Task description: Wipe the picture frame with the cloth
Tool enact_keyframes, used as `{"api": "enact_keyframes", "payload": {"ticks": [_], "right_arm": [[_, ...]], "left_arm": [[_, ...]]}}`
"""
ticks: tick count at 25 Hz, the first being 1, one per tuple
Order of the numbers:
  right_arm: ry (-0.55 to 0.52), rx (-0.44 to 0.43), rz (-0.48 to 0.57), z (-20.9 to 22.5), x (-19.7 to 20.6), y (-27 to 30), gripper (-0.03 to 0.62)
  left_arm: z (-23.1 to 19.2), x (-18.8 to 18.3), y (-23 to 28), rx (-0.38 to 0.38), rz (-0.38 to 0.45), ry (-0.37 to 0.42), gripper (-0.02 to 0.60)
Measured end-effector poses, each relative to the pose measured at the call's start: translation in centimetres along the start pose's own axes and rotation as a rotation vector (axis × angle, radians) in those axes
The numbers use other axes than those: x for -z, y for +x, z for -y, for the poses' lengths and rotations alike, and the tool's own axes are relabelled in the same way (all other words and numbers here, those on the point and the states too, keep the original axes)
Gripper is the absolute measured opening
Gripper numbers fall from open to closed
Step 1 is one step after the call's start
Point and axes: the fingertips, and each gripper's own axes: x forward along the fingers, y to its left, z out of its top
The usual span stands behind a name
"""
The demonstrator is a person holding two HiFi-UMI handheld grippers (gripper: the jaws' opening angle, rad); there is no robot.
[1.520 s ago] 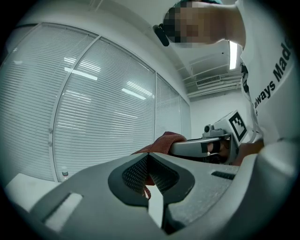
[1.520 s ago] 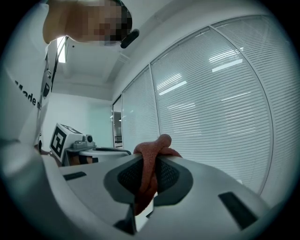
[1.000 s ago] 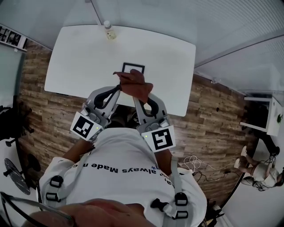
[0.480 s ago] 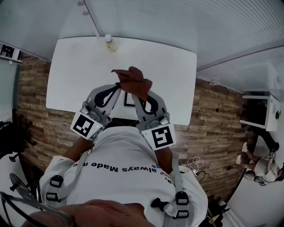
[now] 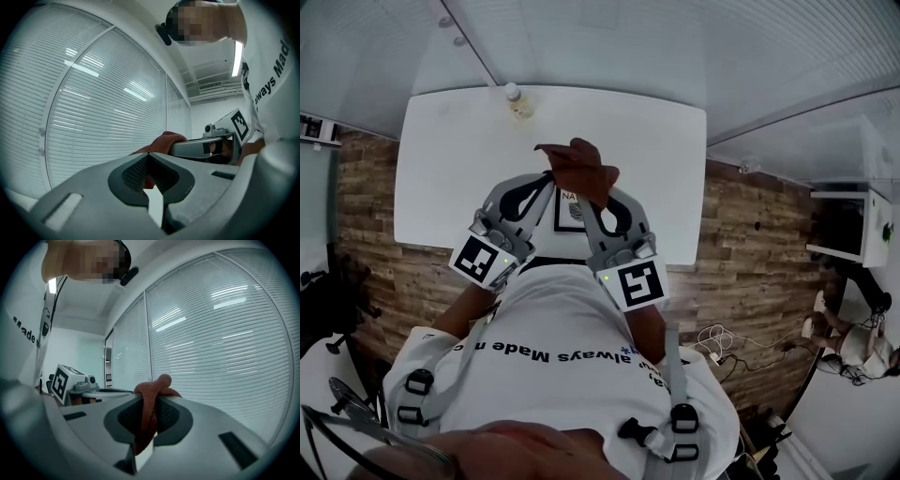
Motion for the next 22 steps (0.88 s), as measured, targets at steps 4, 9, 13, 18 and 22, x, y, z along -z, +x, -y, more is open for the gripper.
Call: {"api": "enact_keyframes", "payload": {"ticks": [4,9,13,18,22], "right_arm": [[0.003,-0.015,-0.022,1.5,0.4,-0.4,0.015],[-0.016,-0.03,-0.069,2.4,2.2,-0.1,0.015],[-0.038,-0.038,-0.161,2.7,6.0,0.8,0.015],[-0.139,-0.061,-0.253,2.9,12.1,3.4,0.015],[-0.197,-0.1,-0.362,3.0,18.6,5.4,0.015]], "left_arm": [[0.2,0.5,1.3,-0.008,-0.011,0.007,0.002],[-0.2,2.1,2.0,-0.017,-0.044,0.016,0.002],[-1.6,5.9,1.5,-0.029,-0.114,0.007,0.002],[-3.8,11.5,0.8,-0.03,-0.209,0.004,0.002],[-5.1,16.6,1.3,-0.005,-0.259,0.003,0.002]]}}
